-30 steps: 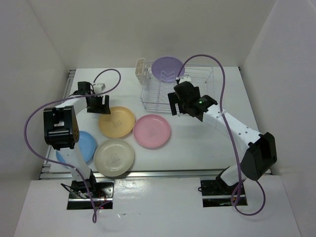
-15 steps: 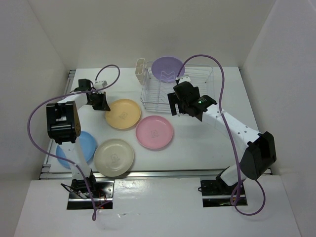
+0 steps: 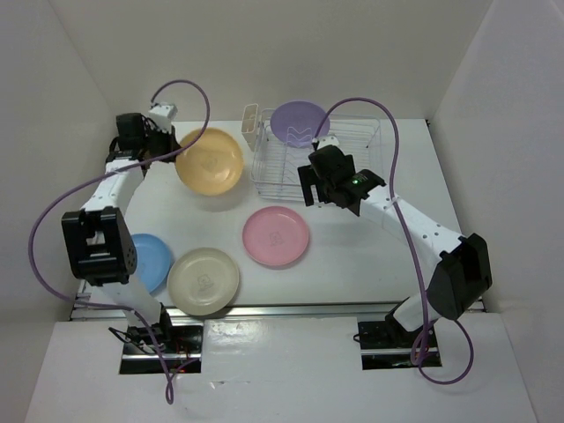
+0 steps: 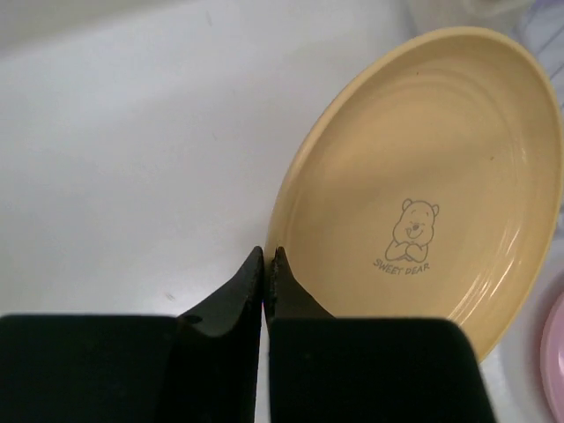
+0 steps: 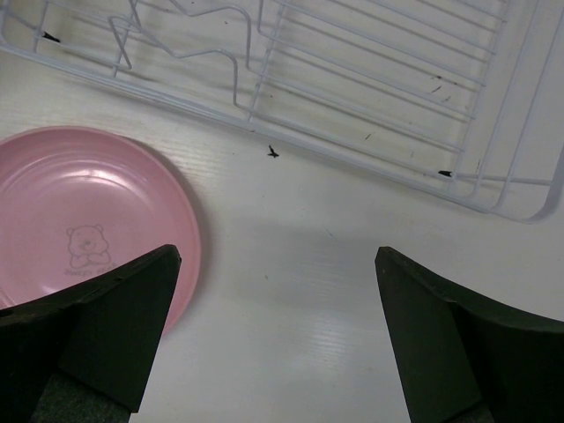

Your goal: Load the plates into the dish rack

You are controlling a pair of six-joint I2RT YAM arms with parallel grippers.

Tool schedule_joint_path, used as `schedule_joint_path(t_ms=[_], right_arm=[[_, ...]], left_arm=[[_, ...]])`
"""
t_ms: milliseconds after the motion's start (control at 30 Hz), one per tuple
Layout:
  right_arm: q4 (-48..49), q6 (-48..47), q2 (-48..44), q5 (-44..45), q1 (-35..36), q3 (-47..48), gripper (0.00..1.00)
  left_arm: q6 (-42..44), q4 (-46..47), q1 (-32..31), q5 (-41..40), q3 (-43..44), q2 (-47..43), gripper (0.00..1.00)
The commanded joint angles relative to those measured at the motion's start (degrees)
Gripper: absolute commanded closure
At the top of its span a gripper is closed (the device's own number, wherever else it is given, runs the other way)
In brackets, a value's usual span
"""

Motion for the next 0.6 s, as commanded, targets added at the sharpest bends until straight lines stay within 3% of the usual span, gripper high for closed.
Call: schedule_joint_path(t_ms=[0,67,100,133,167,233,333,567], right_arm=[[2.9,0.0,1.1,-0.9,-0.1,1.7,0.0],[2.9,0.0,1.1,-0.9,-0.1,1.7,0.0],[2.9,0.0,1.1,-1.5,-0.1,1.7,0.0],[2.9,0.0,1.1,-1.5,-0.1,1.7,0.0],[2.9,0.0,1.1,-1.5,-0.1,1.7,0.0],[2.9,0.0,1.7,-2.0,-0.1,1.7,0.0],[2.1,0.7,2.2,-2.6,-0.1,2.8,0.0],[-1.0,3.1,2.2,-0.7,1.0,4.6,0.0]], left_arm=[[-1.1,18.0,0.1,1.9,-1.8,-9.5,1.0],[-2.3,38.2,0.1,3.1,-11.6,-15.9,1.0],[-0.3,48.3,-1.6,2.2,-16.1,-17.8,1.0],[3.1,68.4,-3.6,0.0,-22.6,-18.7,1.0],[7.7,74.6,-5.8,-1.9,-23.2,-17.6,1.0],[17.0,73.5,-11.4,-6.5,-18.3,-15.1,1.0],[24.0,75.5,-18.4,-10.2,-8.8,-8.5,1.0],[27.6,72.3,-26.2,-7.8,11.9,6.9,1.0]])
